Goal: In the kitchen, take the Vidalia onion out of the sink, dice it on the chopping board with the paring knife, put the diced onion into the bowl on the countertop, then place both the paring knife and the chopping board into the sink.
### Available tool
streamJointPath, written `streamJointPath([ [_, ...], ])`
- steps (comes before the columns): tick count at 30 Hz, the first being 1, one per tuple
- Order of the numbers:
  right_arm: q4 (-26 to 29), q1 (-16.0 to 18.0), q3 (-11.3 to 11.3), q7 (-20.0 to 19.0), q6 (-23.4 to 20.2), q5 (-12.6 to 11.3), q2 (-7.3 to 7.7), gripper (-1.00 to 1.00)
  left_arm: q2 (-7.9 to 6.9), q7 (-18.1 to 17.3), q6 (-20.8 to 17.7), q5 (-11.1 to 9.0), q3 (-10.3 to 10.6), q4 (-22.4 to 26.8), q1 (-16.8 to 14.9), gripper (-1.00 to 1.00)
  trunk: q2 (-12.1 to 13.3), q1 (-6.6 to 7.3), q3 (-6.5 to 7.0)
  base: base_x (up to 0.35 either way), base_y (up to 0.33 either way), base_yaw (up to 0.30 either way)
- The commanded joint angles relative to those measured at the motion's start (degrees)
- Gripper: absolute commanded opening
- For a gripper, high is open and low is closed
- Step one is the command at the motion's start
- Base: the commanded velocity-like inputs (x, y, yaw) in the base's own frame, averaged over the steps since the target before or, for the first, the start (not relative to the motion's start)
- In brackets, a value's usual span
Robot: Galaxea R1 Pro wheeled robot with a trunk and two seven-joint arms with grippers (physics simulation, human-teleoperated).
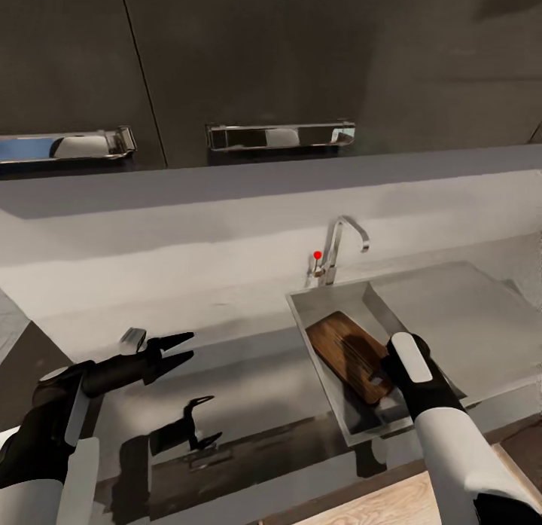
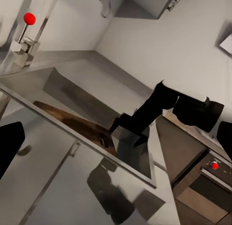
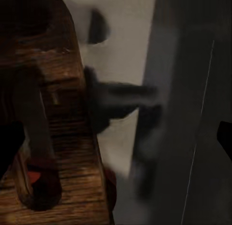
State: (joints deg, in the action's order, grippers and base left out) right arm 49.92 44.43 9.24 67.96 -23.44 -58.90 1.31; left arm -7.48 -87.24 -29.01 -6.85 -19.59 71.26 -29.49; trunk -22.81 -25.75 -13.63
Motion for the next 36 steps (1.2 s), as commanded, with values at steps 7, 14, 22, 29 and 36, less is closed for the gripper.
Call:
streamJointPath([
  [7,4.9,0.0,-2.7,0.2,-1.1,-0.2,-0.01,1.00,0.00,-0.2,-0.6,0.0,0.0,0.0,0.0,1.00,-0.1,-0.04,0.51,0.000,0.000,-0.069],
  [14,9.3,0.0,-11.2,0.2,-1.2,-0.2,-0.10,1.00,0.00,-0.2,-0.6,0.0,0.0,0.0,0.0,1.00,-0.1,-0.04,1.13,0.000,0.000,-0.066],
  [22,14.2,0.0,-21.2,0.2,-4.8,-2.6,-0.18,1.00,0.00,-0.2,-0.6,0.0,0.0,0.0,0.0,1.00,-0.1,-0.04,1.85,0.000,0.000,-0.080],
  [29,20.0,0.0,-28.9,-4.5,-15.3,-4.3,0.29,1.00,-0.02,-0.2,-0.6,0.0,0.0,0.0,0.0,1.00,-0.1,-0.04,2.41,0.000,0.000,-0.034],
  [36,20.4,0.0,-29.1,-27.9,-20.5,-4.2,13.00,1.00,-0.01,-0.2,-0.6,0.0,0.0,0.0,0.0,1.00,-0.1,-0.04,2.58,0.000,0.000,-0.001],
])
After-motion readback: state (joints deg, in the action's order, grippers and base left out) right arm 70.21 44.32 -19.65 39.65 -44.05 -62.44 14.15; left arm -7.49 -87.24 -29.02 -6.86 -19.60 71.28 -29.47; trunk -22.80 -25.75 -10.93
